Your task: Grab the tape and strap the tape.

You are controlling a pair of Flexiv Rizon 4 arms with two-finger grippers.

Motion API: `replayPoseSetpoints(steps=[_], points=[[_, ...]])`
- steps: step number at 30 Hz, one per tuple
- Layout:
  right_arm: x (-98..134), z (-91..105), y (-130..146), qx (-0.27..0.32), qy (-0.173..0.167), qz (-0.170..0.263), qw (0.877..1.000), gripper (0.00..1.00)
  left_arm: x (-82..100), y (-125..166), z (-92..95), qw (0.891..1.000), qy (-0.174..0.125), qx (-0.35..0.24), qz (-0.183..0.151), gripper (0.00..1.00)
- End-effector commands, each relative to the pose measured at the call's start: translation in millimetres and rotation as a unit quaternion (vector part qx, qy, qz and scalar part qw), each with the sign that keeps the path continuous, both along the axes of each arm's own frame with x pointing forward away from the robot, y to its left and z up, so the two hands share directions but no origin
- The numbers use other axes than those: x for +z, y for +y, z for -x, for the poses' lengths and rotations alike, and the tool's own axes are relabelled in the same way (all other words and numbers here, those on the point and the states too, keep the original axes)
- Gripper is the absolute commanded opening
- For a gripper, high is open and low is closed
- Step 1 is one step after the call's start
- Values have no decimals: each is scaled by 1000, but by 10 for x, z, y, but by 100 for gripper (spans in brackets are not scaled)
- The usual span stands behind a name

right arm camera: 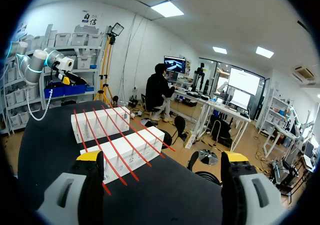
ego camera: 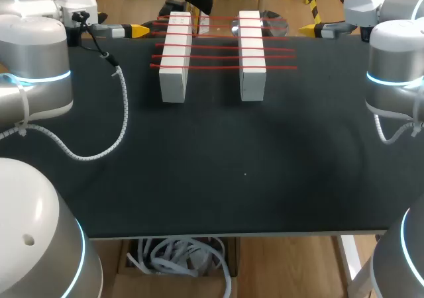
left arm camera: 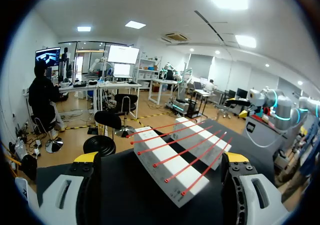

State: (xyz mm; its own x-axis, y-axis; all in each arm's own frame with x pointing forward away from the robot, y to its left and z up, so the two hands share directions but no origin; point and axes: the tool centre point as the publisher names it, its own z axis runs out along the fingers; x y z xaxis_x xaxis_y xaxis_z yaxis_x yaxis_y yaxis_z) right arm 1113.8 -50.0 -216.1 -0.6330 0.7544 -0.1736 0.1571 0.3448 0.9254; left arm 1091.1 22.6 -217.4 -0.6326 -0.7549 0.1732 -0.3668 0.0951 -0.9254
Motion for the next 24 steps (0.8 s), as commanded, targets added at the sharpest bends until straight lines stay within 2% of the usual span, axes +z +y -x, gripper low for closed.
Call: replayPoseSetpoints(steps=[1,21,24], points=[[0,0,0,0,0,0,1000,100,0,0,0,1000,0,0,0,100],[0,0,0,0,0,0,1000,100,0,0,0,1000,0,0,0,100],[0,0,0,0,0,0,1000,100,-12,44,53,1000,-11,-7,-2,100]])
